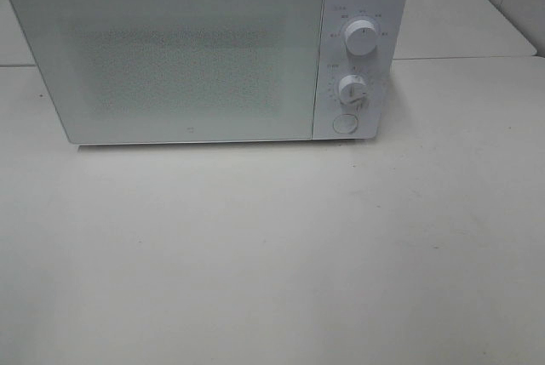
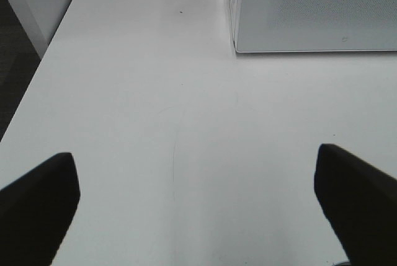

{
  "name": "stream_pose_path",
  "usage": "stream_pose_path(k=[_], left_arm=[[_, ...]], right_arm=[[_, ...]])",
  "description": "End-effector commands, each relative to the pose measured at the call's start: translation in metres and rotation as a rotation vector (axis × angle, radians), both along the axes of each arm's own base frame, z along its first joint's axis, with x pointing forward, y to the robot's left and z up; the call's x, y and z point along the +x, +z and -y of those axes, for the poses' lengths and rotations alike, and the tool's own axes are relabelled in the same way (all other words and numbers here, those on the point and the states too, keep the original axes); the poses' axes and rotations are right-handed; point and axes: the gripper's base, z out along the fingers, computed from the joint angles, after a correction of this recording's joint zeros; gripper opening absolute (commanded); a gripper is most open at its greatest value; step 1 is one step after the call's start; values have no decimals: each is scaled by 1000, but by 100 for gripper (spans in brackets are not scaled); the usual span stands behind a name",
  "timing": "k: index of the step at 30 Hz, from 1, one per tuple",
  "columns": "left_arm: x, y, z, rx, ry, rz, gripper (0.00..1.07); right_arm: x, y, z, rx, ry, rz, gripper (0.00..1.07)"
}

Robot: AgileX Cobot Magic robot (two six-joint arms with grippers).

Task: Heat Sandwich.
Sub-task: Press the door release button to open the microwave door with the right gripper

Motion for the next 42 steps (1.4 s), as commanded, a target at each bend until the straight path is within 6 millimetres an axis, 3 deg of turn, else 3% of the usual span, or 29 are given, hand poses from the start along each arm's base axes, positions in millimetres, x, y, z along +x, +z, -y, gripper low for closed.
stream_pose_path(k=[1, 9, 23, 28, 34, 42], left_arm=[[-3, 0, 0, 0, 1, 32, 98], [-3, 0, 0, 0, 1, 32, 98], [-3, 0, 0, 0, 1, 28, 98], [-3, 0, 0, 0, 1, 28, 98], [-3, 0, 0, 0, 1, 28, 98], [-3, 0, 0, 0, 1, 28, 98]], right_arm=[[-4, 0, 1, 7, -91, 39, 76], [-18, 0, 2, 20, -185, 124, 76], [-18, 0, 2, 15, -216, 128, 76], [-19, 9, 2, 23, -210, 189, 76], [-6, 25, 0, 34, -187, 349, 76], [25, 30, -3, 30, -166, 367, 76]])
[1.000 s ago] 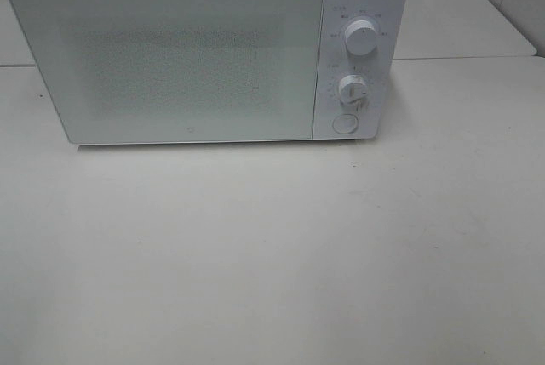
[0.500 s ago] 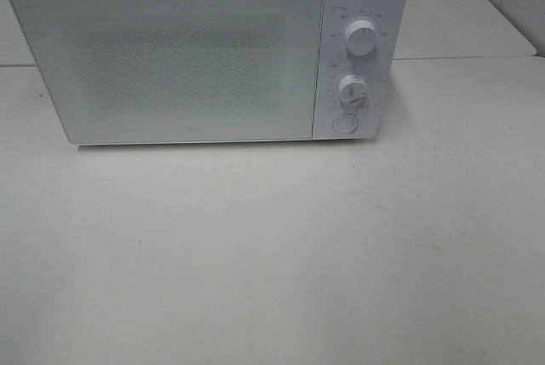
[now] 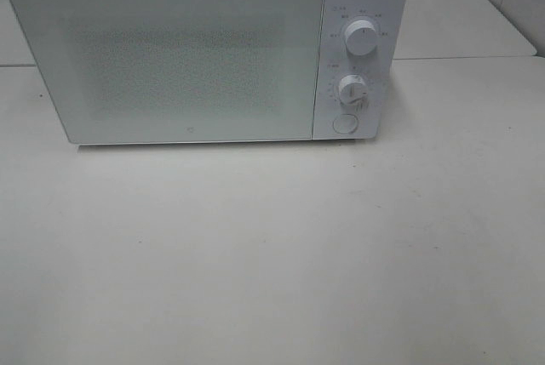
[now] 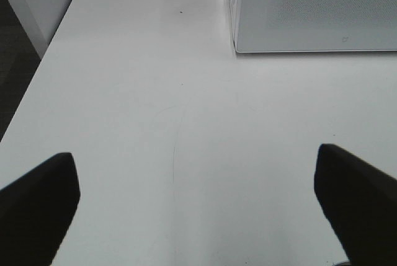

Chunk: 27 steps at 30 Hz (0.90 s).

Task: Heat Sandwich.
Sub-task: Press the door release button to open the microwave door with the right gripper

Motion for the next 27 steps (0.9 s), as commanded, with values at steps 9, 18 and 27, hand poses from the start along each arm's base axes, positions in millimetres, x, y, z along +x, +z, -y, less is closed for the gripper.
stream_pose_path(k=[9, 18, 27], left_arm=[[-3, 0, 0, 0, 1, 28, 98], [-3, 0, 0, 0, 1, 28, 98], [-3, 0, 0, 0, 1, 28, 98]], right_arm=[[48, 6, -4, -8, 18, -5, 76], [95, 0, -8, -12, 41, -49, 76], [140, -10, -13, -9, 72, -19, 76]])
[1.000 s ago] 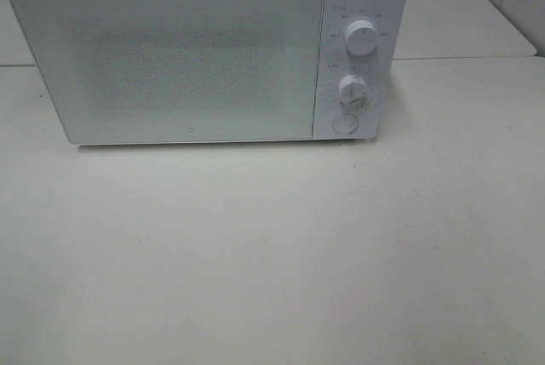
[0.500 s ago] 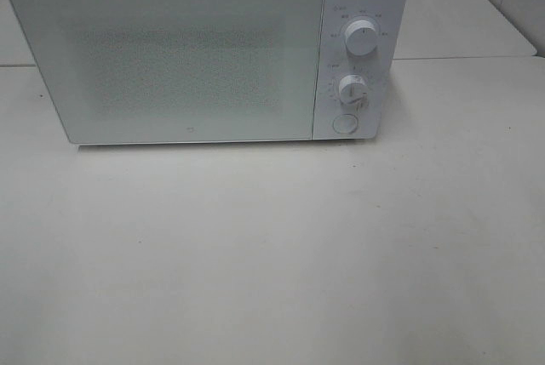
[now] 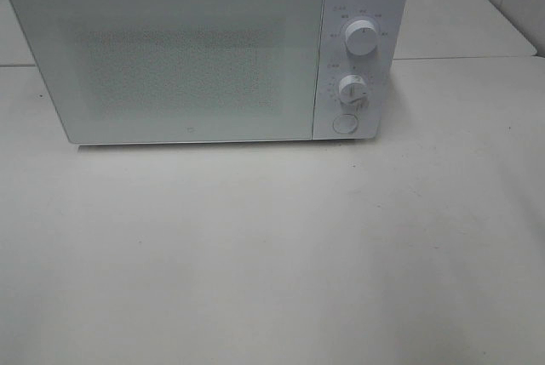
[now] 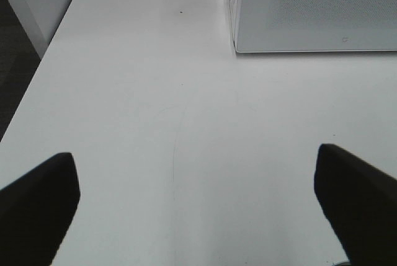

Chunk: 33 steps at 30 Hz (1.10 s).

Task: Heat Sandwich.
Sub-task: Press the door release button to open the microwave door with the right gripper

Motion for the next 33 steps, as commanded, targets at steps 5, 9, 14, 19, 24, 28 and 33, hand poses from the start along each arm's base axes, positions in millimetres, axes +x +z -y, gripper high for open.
stream_pose_path(k=[5, 9, 14, 19, 24, 28, 33], left_arm=[[-3, 0, 0, 0, 1, 28, 98], [-3, 0, 0, 0, 1, 28, 98], [-3, 0, 0, 0, 1, 28, 98], [-3, 0, 0, 0, 1, 28, 98], [-3, 0, 0, 0, 1, 28, 98], [-3, 0, 0, 0, 1, 28, 98], [-3, 0, 0, 0, 1, 28, 98]], right_arm=[[34, -8, -3, 13, 19, 65, 76], [52, -19, -5, 16, 32, 68, 76], [72, -37, -7, 15, 47, 41, 76], [83, -56, -10, 37, 59, 72, 76], [82, -75, -7, 100, 13, 101, 76], [74, -93, -13, 95, -12, 129, 76], [71, -105, -30, 38, 7, 149, 76]])
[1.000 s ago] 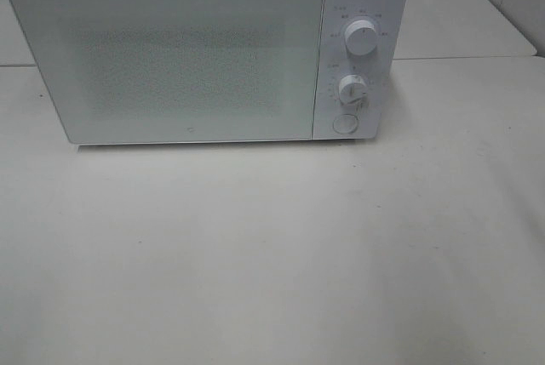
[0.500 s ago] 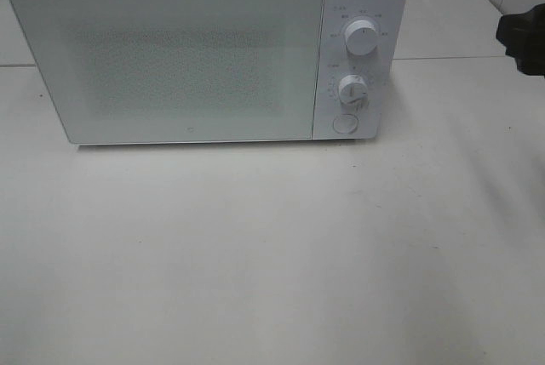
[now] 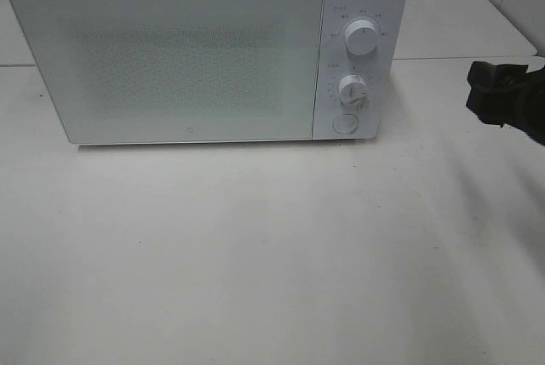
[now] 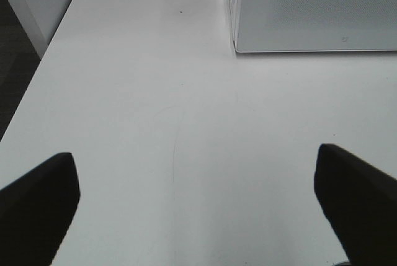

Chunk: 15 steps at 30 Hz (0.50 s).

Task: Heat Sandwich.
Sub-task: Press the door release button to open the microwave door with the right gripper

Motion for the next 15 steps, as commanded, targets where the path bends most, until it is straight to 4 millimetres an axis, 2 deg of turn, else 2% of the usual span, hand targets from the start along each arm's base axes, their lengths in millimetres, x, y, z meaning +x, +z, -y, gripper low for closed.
stream_pose_path(k=[1, 15], left_arm=[[-3, 0, 0, 0, 1, 28, 98], [-3, 0, 0, 0, 1, 28, 98]], right_arm=[[-1, -2, -7, -35, -6, 39, 76], [-1, -40, -51, -62, 33, 4, 76]])
